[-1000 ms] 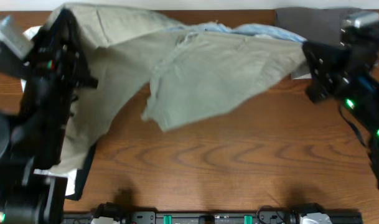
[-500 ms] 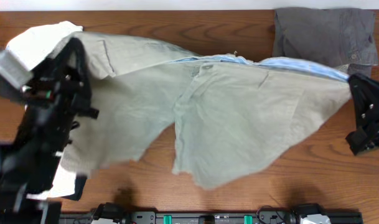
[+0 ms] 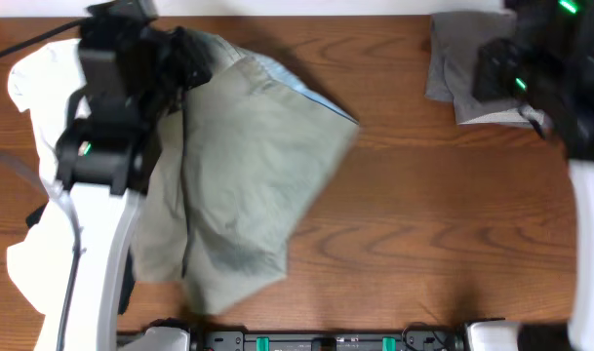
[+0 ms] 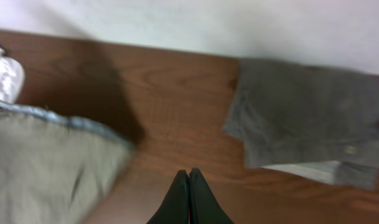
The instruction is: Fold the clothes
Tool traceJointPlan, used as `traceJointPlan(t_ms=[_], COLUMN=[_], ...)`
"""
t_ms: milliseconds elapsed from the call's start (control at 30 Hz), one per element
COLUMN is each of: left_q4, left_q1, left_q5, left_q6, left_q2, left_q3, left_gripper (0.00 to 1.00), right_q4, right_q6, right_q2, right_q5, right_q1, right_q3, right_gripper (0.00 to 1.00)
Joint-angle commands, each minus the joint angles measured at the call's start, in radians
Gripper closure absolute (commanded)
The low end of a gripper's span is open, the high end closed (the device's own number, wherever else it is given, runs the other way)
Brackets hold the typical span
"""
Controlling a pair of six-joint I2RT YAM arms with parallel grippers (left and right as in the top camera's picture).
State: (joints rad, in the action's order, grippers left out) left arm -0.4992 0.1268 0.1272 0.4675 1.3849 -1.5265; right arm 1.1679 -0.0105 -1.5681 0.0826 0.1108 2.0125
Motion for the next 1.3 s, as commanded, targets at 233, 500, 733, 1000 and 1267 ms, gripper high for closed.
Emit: traceJointPlan(t_ms=[233,500,733,1000,1267], left_q4=[0.068,0.098,0.096,0.091,0.084], left_q1=[-0.006,-0.006,-0.006,-0.006,-0.006], left_q5=[-0.014,-0.016,-0.031,-0.031,-0.031], left_q6=[0.005,-0.002,-0.002,-0.002,-0.002], left_q2=[0.225,0.256,0.256,0.256,0.256], left_q3=[-0.014,-0.014,-0.014,-0.014,-0.014], left_gripper=[0.94,0.94,0.94,0.94,0.94], right_q4=[-0.104,-0.332,-0.562,-0.637,-0.655], right_q6=[0.027,-0.109,-0.302,-0.418,-0.473], right_q2=[-0.301,-0.587,-0.777,-0.872,-0.918], right_q5=[0.287,0.396,0.313,0.156,0.021], right_q1=[0.002,0.118,0.229,0.318,0.381], right_q3=[-0.002,-0.002,-0.002,-0.002,-0.002], right_gripper=[0.72,0.48,0.47,0.45,0.45])
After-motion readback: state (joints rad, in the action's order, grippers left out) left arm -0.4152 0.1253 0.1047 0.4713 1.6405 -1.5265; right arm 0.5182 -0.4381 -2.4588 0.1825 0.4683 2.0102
